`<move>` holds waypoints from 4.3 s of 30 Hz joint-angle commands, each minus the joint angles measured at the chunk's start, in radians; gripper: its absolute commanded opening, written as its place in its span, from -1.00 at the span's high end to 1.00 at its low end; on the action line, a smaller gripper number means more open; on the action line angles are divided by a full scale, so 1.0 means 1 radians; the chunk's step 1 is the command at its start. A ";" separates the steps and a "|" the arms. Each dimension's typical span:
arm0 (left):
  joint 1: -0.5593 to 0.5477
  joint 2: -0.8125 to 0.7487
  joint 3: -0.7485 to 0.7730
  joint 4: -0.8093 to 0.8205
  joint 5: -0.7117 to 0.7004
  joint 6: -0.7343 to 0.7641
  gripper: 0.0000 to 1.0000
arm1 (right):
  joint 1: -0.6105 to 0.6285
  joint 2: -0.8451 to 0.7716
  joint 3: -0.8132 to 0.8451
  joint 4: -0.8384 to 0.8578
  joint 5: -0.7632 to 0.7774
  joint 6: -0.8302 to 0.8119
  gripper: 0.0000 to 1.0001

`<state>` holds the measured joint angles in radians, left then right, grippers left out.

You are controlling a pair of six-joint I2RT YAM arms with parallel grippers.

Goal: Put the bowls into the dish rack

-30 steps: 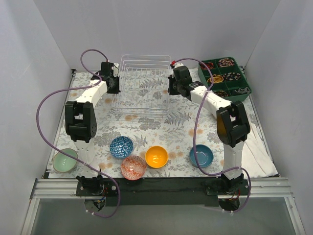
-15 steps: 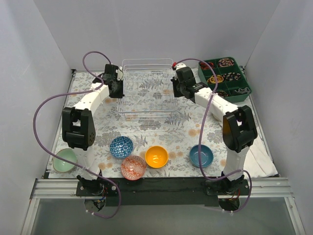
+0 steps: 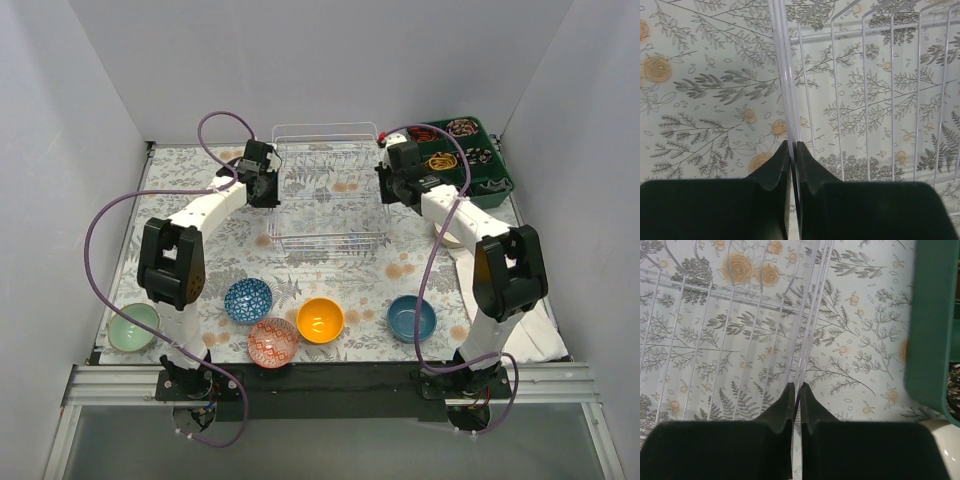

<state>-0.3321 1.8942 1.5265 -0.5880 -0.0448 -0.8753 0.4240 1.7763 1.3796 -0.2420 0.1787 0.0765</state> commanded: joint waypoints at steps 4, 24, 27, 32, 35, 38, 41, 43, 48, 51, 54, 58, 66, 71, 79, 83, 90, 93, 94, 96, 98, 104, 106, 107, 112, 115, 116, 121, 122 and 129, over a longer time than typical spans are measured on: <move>-0.079 0.006 0.058 0.033 0.060 0.070 0.73 | -0.080 -0.075 -0.036 0.084 -0.045 -0.073 0.97; -0.128 -0.021 0.093 0.053 -0.228 0.147 -0.15 | -0.097 -0.116 -0.051 0.067 -0.061 -0.073 0.11; -0.127 -0.066 0.090 0.043 -0.215 0.176 -0.30 | -0.096 -0.143 -0.051 0.055 -0.071 -0.073 0.09; -0.125 -0.099 0.119 0.039 -0.141 0.188 -0.51 | -0.097 -0.205 -0.068 0.041 -0.065 -0.107 -0.03; -0.127 -0.092 0.201 0.040 -0.130 0.212 -0.57 | -0.105 -0.254 -0.086 0.043 -0.059 -0.125 -0.11; -0.125 -0.058 0.302 0.048 -0.173 0.278 -0.78 | -0.111 -0.320 -0.115 0.043 -0.058 -0.150 -0.22; -0.125 -0.017 0.382 0.109 -0.201 0.406 -0.97 | -0.119 -0.400 -0.178 0.043 -0.077 -0.168 -0.32; -0.125 0.020 0.452 0.139 -0.193 0.455 -0.96 | -0.122 -0.445 -0.243 0.043 -0.111 -0.190 -0.35; -0.125 0.046 0.511 0.132 -0.196 0.484 -0.96 | -0.123 -0.602 -0.384 0.052 -0.142 -0.211 -0.59; -0.128 0.039 0.515 0.111 -0.208 0.455 -0.96 | -0.126 -0.682 -0.448 0.050 -0.166 -0.233 -0.66; -0.128 0.008 0.473 0.090 -0.225 0.447 -0.96 | -0.126 -0.733 -0.479 0.021 -0.217 -0.256 -0.67; -0.128 -0.124 0.292 0.099 -0.237 0.464 -0.97 | -0.126 -0.746 -0.469 -0.063 -0.317 -0.329 -0.79; -0.107 -0.724 -0.274 -0.012 -0.084 0.509 -0.96 | -0.125 -0.827 -0.377 -0.508 -0.527 -0.788 -0.79; -0.070 -0.967 -0.460 -0.093 0.011 0.532 -0.96 | -0.108 -0.796 -0.275 -0.695 -0.542 -1.005 -0.72; -0.018 -1.208 -0.615 -0.269 0.040 0.541 -0.96 | -0.041 -0.739 -0.174 -0.749 -0.325 -1.036 -0.68; 0.008 -1.233 -0.632 -0.292 0.077 0.539 -0.96 | -0.045 -0.742 -0.217 -0.731 -0.286 -0.871 -0.64; 0.073 -1.235 -0.700 -0.184 0.060 0.538 -0.96 | -0.045 -0.836 -0.277 -0.844 -0.418 -0.957 -0.61; 0.102 -1.216 -0.706 -0.153 0.074 0.524 -0.96 | -0.042 -0.877 -0.312 -0.930 -0.461 -1.069 -0.61; 0.107 -1.209 -0.704 -0.147 0.074 0.519 -0.96 | -0.041 -0.893 -0.330 -0.939 -0.461 -1.086 -0.62; 0.119 -1.181 -0.692 -0.138 0.074 0.512 -0.96 | -0.039 -0.902 -0.378 -0.959 -0.464 -1.133 -0.61; 0.122 -1.164 -0.683 -0.138 0.074 0.500 -0.97 | -0.033 -0.905 -0.401 -0.980 -0.481 -1.170 -0.61; 0.125 -1.107 -0.658 -0.154 0.126 0.392 -0.96 | 0.111 -0.876 -0.442 -0.953 -0.519 -1.069 -0.47; 0.125 -1.071 -0.635 -0.156 0.160 0.378 -0.96 | 0.178 -0.870 -0.467 -0.907 -0.492 -0.980 -0.46; 0.125 -1.049 -0.623 -0.162 0.172 0.368 -0.97 | 0.256 -0.865 -0.473 -0.890 -0.473 -0.950 -0.46; 0.143 -0.955 -0.571 -0.119 0.057 0.288 -0.96 | 0.432 -0.827 -0.513 -0.737 -0.309 -0.680 -0.45; 0.153 -0.986 -0.582 -0.076 -0.061 0.277 -0.96 | 0.429 -0.805 -0.499 -0.682 -0.274 -0.545 -0.45; 0.153 -0.989 -0.585 -0.084 -0.078 0.280 -0.96 | 0.427 -0.796 -0.495 -0.659 -0.271 -0.528 -0.45; 0.197 -1.012 -0.565 -0.105 -0.138 0.306 -0.96 | 0.429 -0.715 -0.459 -0.596 -0.252 -0.452 -0.41; 0.208 -1.014 -0.551 -0.117 -0.133 0.306 -0.96 | 0.429 -0.698 -0.441 -0.596 -0.254 -0.425 -0.35; 0.228 -1.005 -0.554 -0.049 -0.193 0.397 -0.97 | 0.435 -0.620 -0.375 -0.618 -0.119 -0.327 -0.34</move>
<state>-0.1101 0.8948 0.9512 -0.6880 -0.1722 -0.5434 0.8532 1.1385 0.9279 -0.8619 -0.0315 -0.3401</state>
